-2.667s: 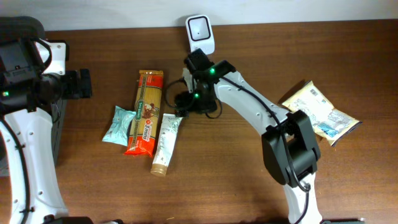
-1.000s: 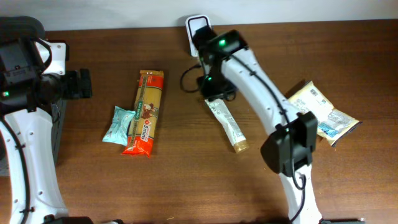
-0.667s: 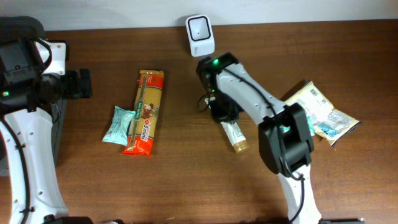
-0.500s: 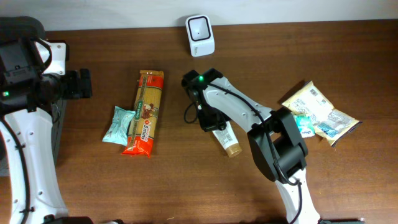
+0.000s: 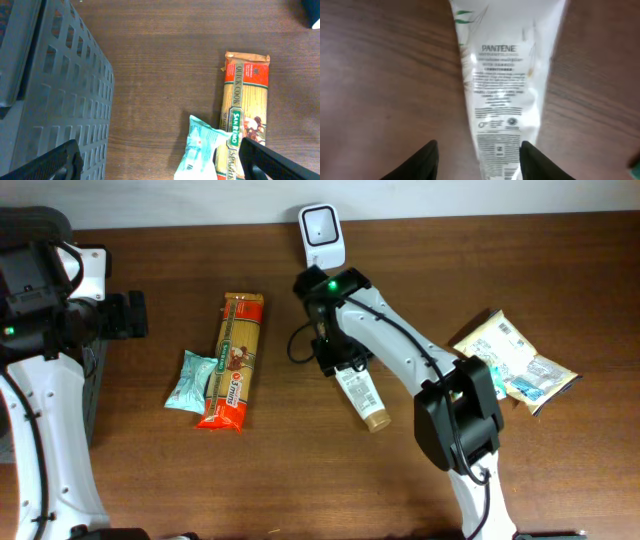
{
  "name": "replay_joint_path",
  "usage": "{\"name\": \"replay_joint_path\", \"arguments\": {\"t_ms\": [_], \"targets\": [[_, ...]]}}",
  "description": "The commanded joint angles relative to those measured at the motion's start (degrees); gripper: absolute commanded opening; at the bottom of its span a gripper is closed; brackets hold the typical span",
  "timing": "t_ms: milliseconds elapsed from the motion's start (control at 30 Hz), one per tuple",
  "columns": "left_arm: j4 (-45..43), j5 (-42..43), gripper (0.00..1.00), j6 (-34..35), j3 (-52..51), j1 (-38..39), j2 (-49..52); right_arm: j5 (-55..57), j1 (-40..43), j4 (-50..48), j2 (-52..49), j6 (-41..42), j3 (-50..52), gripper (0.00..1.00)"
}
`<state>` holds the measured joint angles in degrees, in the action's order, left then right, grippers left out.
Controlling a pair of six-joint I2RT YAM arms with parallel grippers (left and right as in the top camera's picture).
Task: Scan the item barcode
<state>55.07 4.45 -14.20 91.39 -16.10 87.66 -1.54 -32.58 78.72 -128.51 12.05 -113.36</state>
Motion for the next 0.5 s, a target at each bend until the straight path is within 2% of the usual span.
{"name": "replay_joint_path", "arguments": {"t_ms": [0,167,267,367,400,467], "targets": [[-0.07,0.22,0.99,-1.11,0.37,-0.22,-0.33,-11.23,-0.76,1.20,1.49,-5.38,1.27,0.45],[-0.07,0.22,0.99,-1.11,0.37,-0.22,-0.33,-11.32,-1.05,1.46,1.49,0.46,13.05,0.44],[-0.07,0.22,0.99,-1.11,0.37,-0.22,-0.33,5.81,0.42,3.52,1.49,11.04,15.39,0.47],[-0.04,0.22,0.99,-1.09,0.37,-0.22,-0.33,12.76,5.01,0.00,1.49,9.20,15.39,0.48],[-0.07,0.22,0.99,-1.11,0.37,-0.22,-0.33,12.74,6.43,-4.00,1.49,4.13,15.39,0.48],[-0.07,0.22,0.99,-1.11,0.37,-0.22,-0.33,12.55,8.28,-12.66,1.49,-2.10,15.39,0.54]]}}
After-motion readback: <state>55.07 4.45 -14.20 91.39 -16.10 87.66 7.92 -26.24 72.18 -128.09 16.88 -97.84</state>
